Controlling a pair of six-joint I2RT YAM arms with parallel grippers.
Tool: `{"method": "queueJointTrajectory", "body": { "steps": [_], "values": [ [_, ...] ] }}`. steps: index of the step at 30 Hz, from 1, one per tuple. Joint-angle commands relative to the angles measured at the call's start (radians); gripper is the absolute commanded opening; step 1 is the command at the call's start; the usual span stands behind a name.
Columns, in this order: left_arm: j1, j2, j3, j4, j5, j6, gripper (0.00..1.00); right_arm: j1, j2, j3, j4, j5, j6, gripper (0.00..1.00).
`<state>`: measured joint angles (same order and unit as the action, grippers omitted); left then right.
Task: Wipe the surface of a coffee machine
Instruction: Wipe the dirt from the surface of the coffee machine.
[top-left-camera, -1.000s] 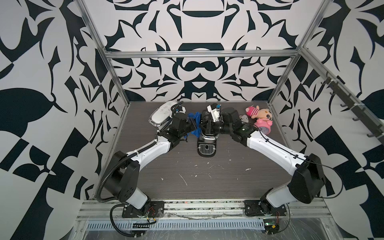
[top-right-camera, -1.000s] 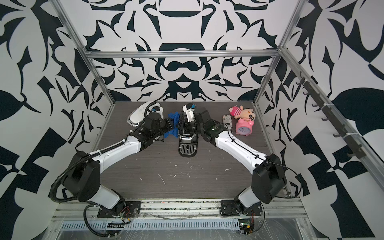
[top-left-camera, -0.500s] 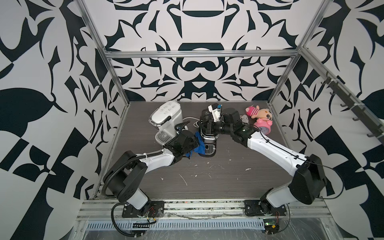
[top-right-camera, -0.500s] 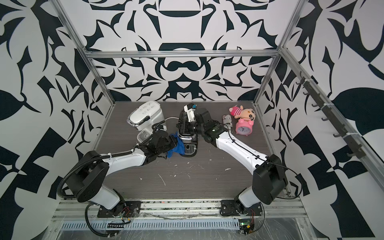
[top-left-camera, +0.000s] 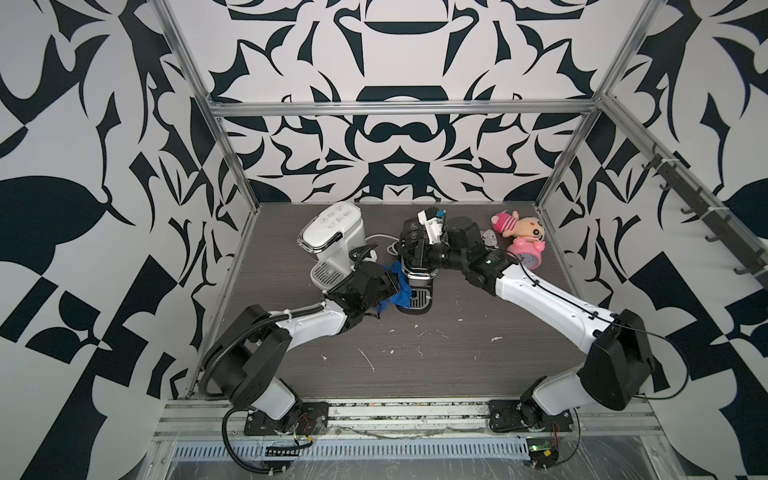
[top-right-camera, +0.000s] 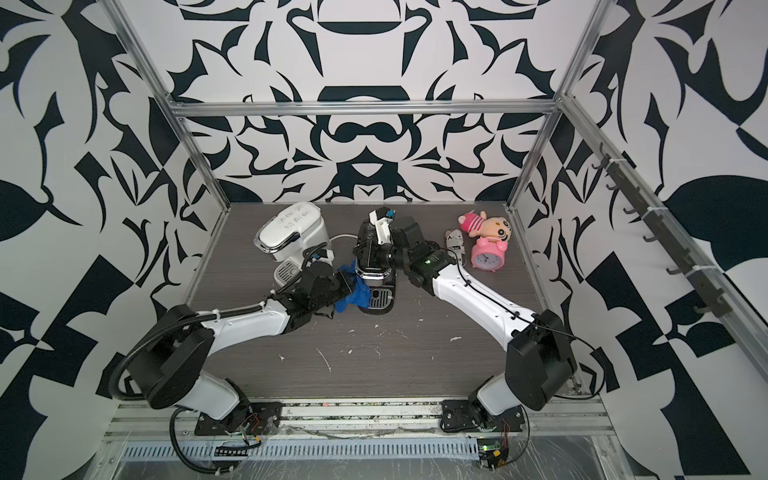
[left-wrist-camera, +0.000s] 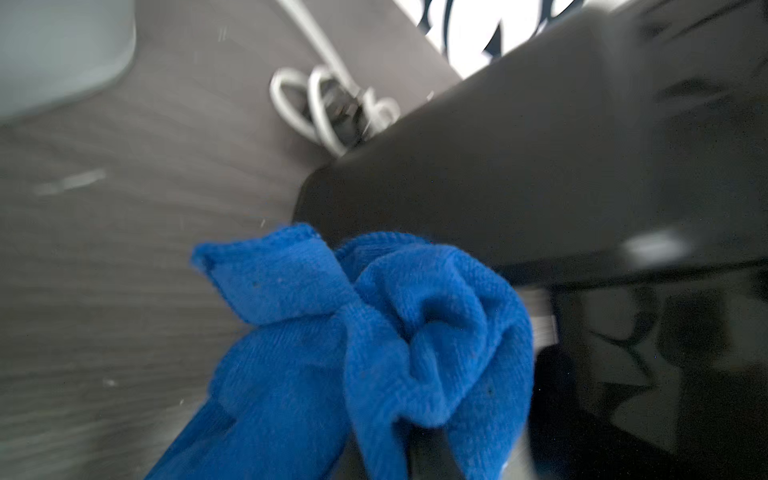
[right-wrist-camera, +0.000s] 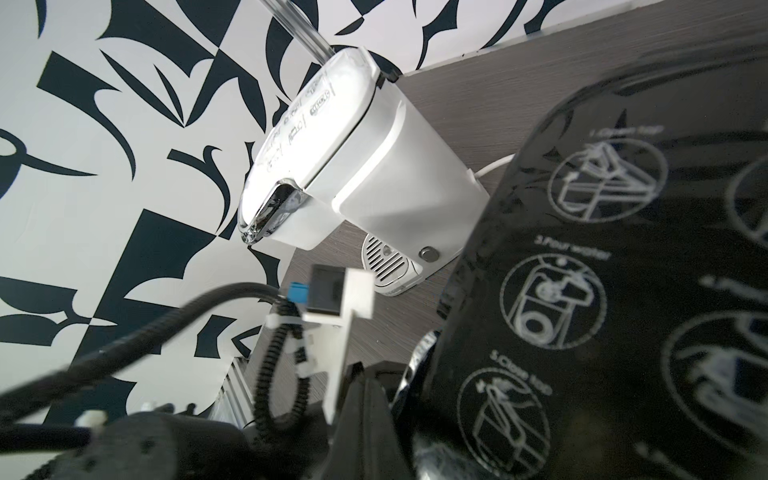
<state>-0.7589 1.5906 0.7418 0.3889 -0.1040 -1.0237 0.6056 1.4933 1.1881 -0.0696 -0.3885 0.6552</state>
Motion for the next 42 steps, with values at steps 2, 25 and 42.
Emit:
{"method": "queueJointTrajectory", "body": {
  "steps": [2,25,42],
  "values": [
    [-0.045,0.07,0.002,0.114,0.033,-0.057,0.0,-0.001,0.069,-0.057,-0.185,0.048,0.007,0.0],
    [-0.045,0.004,-0.183,0.456,-0.208,0.373,0.0,0.0,0.065,-0.067,-0.178,0.028,0.016,0.0],
    [-0.032,-0.197,-0.162,0.346,-0.041,0.237,0.0,0.0,0.075,-0.053,-0.183,0.022,0.011,0.0]
  ]
}}
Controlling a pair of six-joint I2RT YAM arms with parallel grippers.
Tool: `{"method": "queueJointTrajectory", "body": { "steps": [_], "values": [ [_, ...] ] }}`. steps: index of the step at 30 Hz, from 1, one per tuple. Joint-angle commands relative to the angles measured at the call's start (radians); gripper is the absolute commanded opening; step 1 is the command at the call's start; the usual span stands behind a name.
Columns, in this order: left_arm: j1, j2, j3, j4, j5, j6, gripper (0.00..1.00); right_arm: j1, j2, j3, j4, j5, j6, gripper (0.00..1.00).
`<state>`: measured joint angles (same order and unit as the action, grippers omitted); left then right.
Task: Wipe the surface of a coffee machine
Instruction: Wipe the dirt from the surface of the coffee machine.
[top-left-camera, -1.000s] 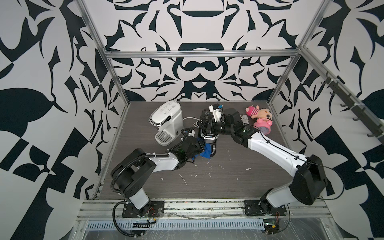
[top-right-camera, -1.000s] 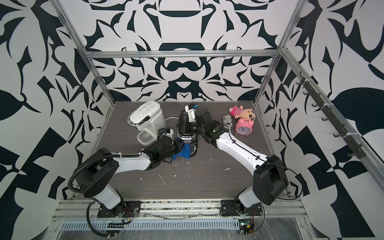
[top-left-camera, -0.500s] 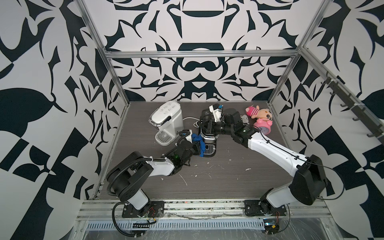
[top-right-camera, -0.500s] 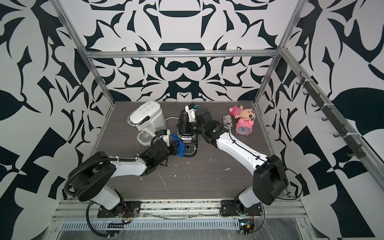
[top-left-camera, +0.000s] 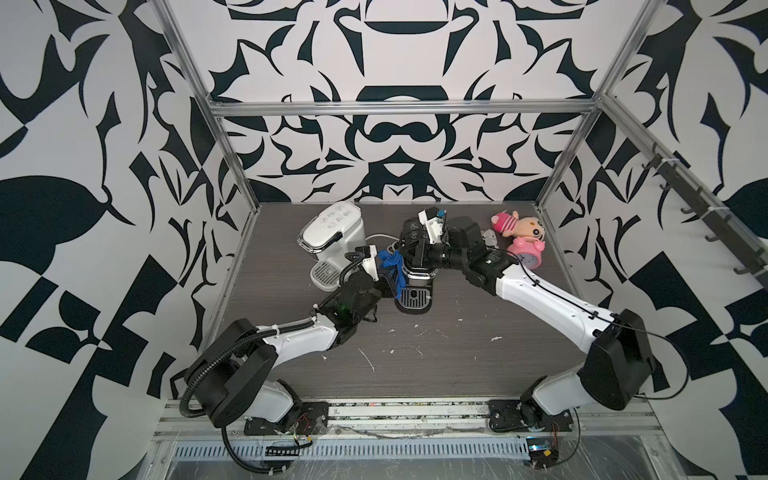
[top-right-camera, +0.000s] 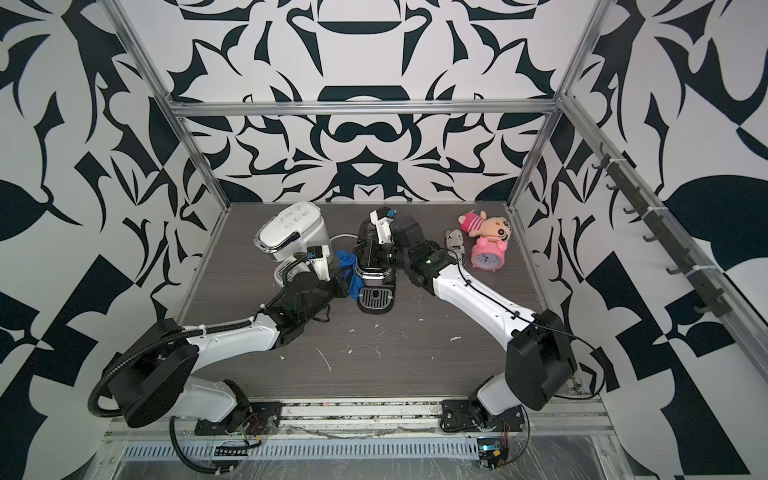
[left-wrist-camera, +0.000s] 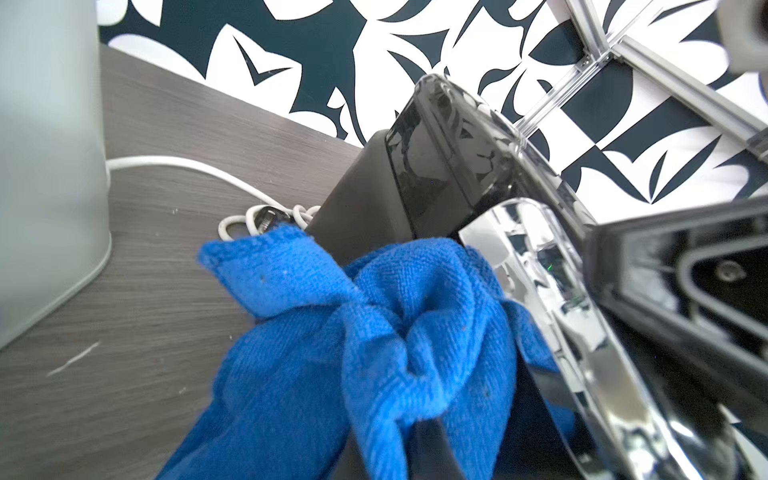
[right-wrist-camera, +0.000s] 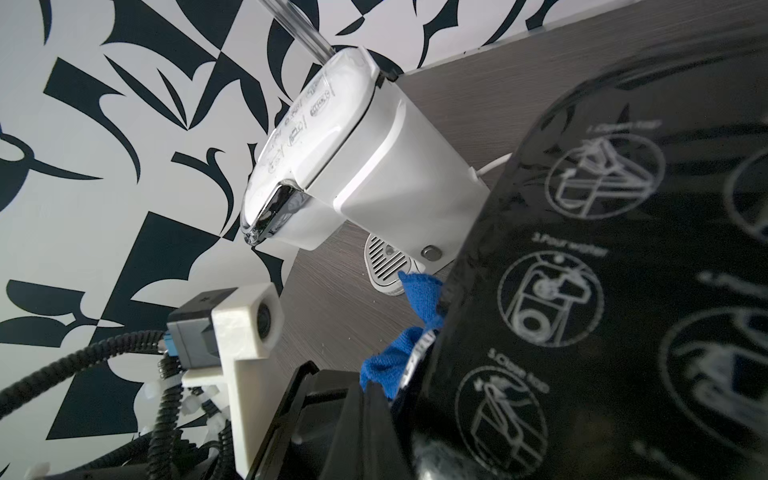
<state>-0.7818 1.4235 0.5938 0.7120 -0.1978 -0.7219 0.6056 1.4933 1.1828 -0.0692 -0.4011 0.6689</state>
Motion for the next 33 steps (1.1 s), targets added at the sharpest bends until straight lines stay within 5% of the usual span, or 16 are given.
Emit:
{"method": "queueJointTrajectory", "body": {
  "steps": [1,11,21,28,33],
  "values": [
    [-0.011,-0.028,-0.01,0.01,0.068,-0.08,0.0,0.0,0.077,-0.048,-0.184,0.036,-0.004,0.0],
    [-0.07,-0.055,-0.075,0.106,0.027,-0.341,0.0,0.011,0.084,-0.068,-0.156,0.032,0.018,0.0],
    [-0.113,-0.158,-0.048,-0.117,-0.26,-0.246,0.0,0.02,0.103,-0.077,-0.14,0.038,0.019,0.0],
    [-0.049,0.042,-0.014,0.15,-0.147,0.023,0.0,0.025,0.12,-0.086,-0.135,0.033,0.024,0.0],
    [-0.007,0.138,-0.02,0.275,0.0,0.081,0.0,0.025,0.112,-0.092,-0.149,0.031,0.014,0.0]
  ]
}}
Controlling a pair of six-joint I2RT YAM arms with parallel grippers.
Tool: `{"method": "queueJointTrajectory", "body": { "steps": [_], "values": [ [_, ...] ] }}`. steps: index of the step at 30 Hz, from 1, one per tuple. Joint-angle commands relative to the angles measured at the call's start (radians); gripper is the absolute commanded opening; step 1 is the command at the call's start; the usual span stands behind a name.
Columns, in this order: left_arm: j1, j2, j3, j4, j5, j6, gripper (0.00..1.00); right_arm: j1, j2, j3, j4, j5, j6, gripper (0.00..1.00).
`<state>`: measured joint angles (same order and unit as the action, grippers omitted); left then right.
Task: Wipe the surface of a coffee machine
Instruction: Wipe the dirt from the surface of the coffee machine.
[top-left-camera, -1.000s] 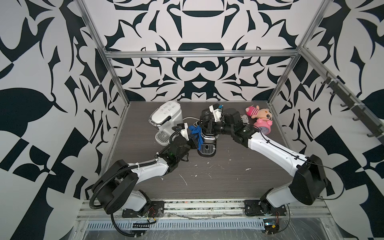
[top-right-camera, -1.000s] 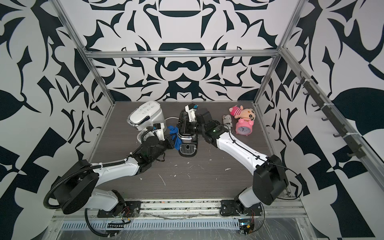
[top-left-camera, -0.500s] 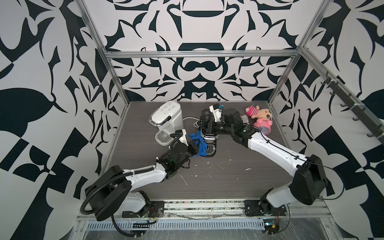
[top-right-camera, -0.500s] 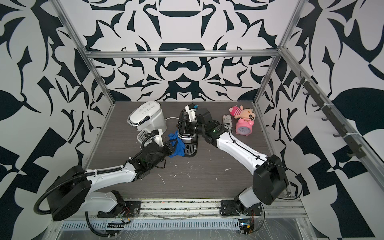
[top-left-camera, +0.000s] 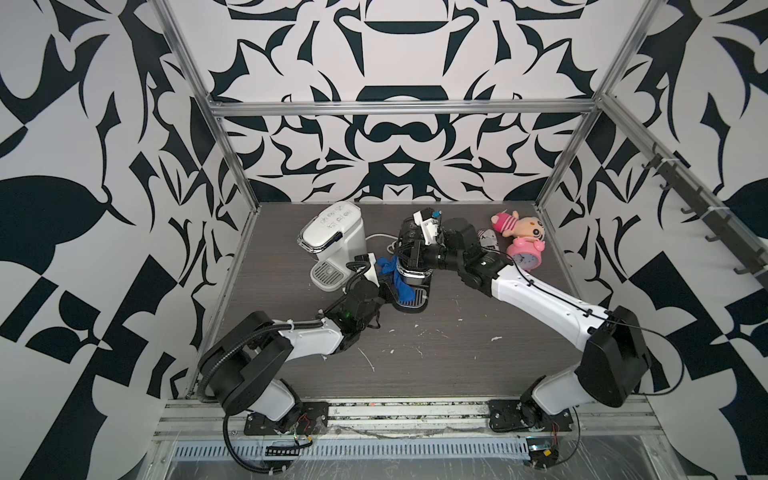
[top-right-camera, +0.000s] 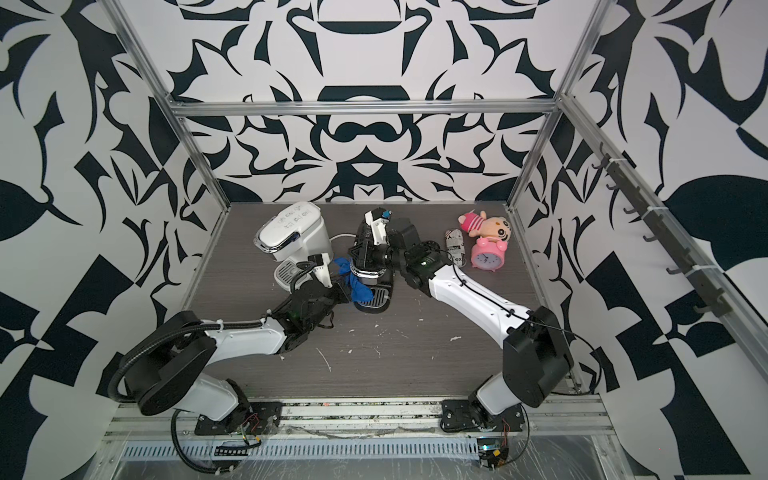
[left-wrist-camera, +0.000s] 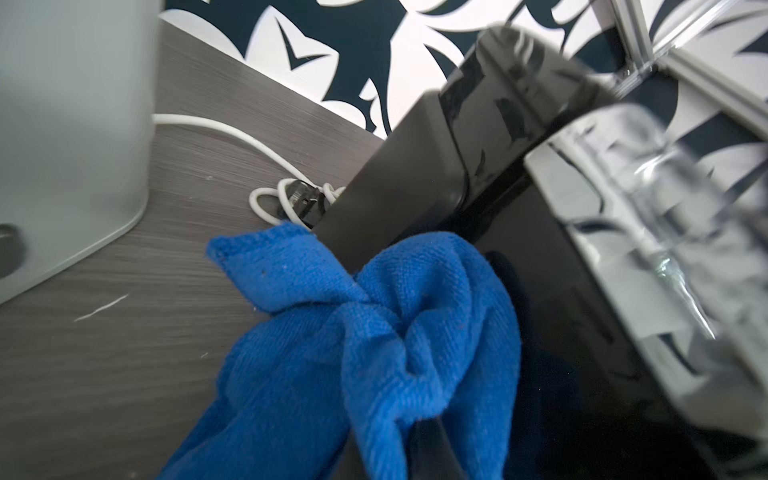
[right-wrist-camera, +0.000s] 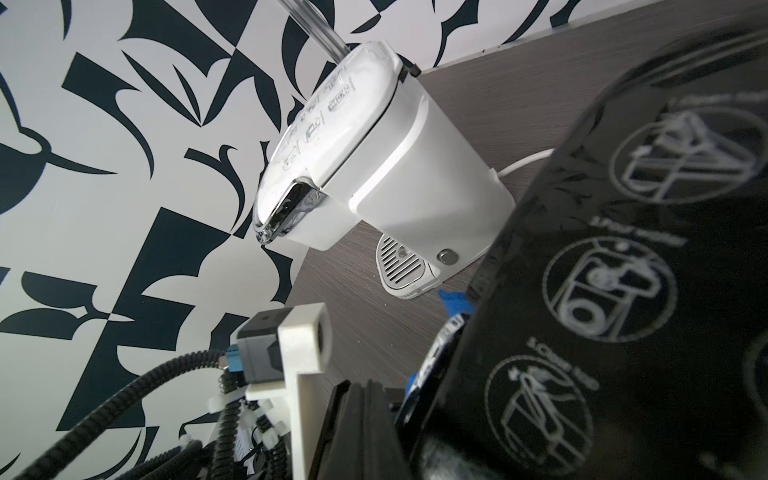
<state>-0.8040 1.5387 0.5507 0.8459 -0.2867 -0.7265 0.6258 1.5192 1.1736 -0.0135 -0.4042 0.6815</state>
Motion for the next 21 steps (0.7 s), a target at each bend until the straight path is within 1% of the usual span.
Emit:
{"method": "queueJointTrajectory", "body": {
  "steps": [1,3,6,11,15,18,21],
  "values": [
    [0.02,0.033,0.021,0.148,0.105,0.093,0.0,0.004,0.082,-0.083,-0.215,0.036,-0.002,0.0],
    [0.022,0.042,0.016,0.147,0.124,0.124,0.0,0.005,0.072,-0.086,-0.228,0.038,-0.012,0.0],
    [0.031,0.041,0.002,0.151,0.113,0.158,0.0,0.005,0.054,-0.102,-0.23,0.041,-0.013,0.0],
    [0.076,0.037,0.018,0.173,0.17,0.203,0.0,0.005,0.051,-0.124,-0.228,0.042,-0.013,0.0],
    [0.08,0.109,0.058,0.199,0.223,0.23,0.0,0.005,0.07,-0.12,-0.233,0.043,-0.022,0.0],
    [0.08,0.192,0.064,0.267,0.25,0.209,0.0,0.005,0.075,-0.113,-0.237,0.042,-0.025,0.0],
    [0.08,0.271,0.056,0.331,0.265,0.155,0.0,0.005,0.064,-0.106,-0.247,0.046,-0.031,0.0]
  ]
}}
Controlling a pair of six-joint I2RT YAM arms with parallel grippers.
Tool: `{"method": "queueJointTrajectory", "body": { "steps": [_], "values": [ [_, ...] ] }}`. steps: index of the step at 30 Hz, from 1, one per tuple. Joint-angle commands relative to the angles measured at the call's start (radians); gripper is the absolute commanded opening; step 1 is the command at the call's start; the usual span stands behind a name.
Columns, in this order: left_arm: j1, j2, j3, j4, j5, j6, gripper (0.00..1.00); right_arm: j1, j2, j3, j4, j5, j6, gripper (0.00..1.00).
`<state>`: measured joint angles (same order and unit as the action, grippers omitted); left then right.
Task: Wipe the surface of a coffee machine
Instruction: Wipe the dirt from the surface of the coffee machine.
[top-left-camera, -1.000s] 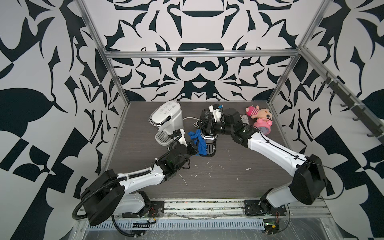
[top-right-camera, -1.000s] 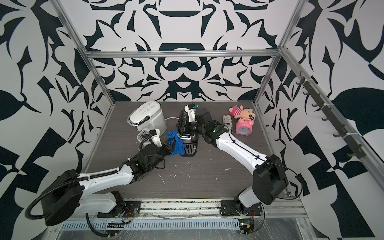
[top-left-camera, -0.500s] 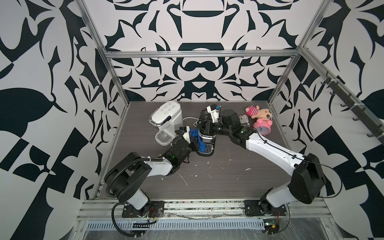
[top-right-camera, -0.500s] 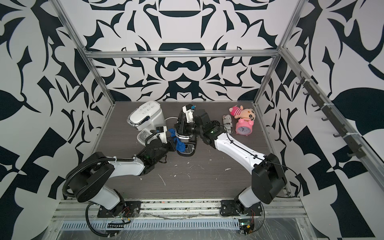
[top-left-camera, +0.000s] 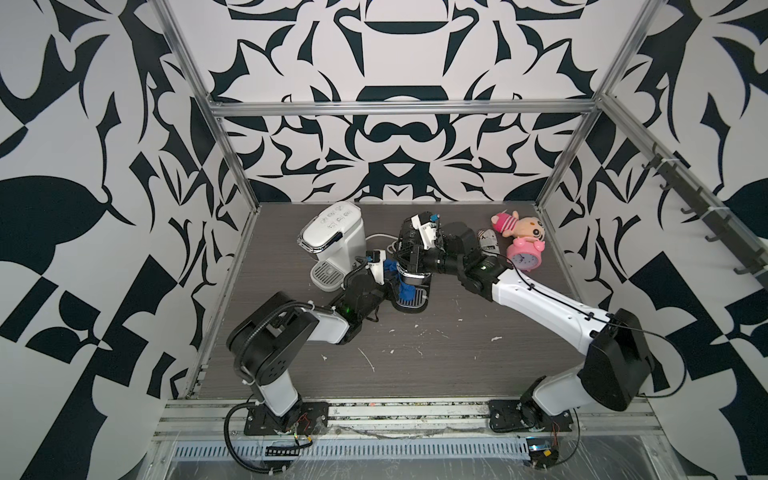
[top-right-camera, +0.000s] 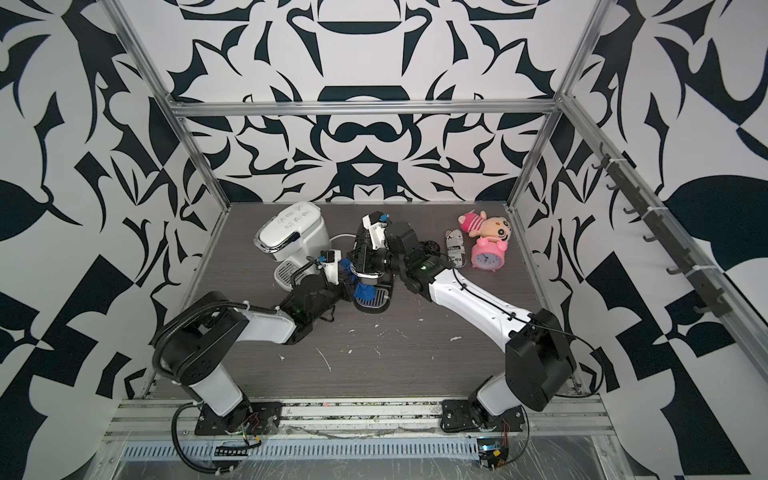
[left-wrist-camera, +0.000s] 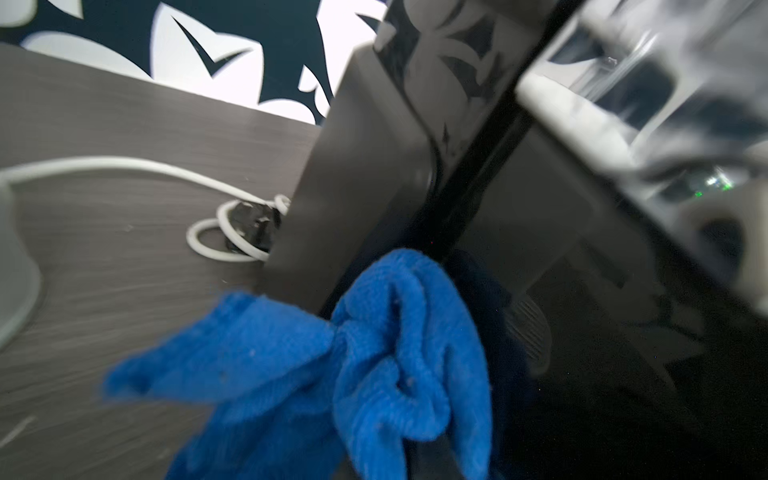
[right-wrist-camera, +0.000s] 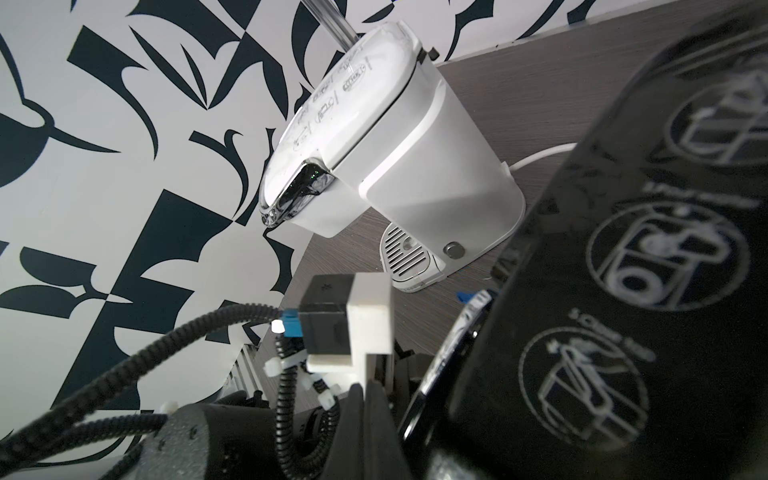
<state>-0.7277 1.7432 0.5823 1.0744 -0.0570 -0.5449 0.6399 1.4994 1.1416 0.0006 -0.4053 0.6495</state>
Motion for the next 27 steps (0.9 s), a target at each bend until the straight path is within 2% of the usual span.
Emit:
{"method": "queueJointTrajectory", "body": {
  "steps": [1,8,11,20,23,27],
  "values": [
    [0.004,0.094,0.021,0.126,0.04,-0.04,0.0,-0.009,0.082,-0.072,-0.268,0.05,-0.002,0.0],
    [-0.021,0.202,0.003,0.198,0.039,-0.1,0.0,-0.009,0.064,-0.087,-0.283,0.063,-0.011,0.0],
    [-0.022,0.162,-0.008,0.216,0.015,-0.098,0.0,-0.009,0.064,-0.087,-0.284,0.058,-0.011,0.0],
    [-0.021,-0.031,-0.04,0.091,-0.198,0.038,0.0,-0.009,0.07,-0.081,-0.277,0.057,-0.005,0.0],
    [-0.019,-0.018,-0.018,0.06,-0.175,0.046,0.0,-0.009,0.076,-0.079,-0.277,0.057,-0.005,0.0],
    [-0.021,0.033,-0.019,0.135,-0.18,0.017,0.0,-0.009,0.074,-0.078,-0.281,0.062,-0.005,0.0]
  ]
}}
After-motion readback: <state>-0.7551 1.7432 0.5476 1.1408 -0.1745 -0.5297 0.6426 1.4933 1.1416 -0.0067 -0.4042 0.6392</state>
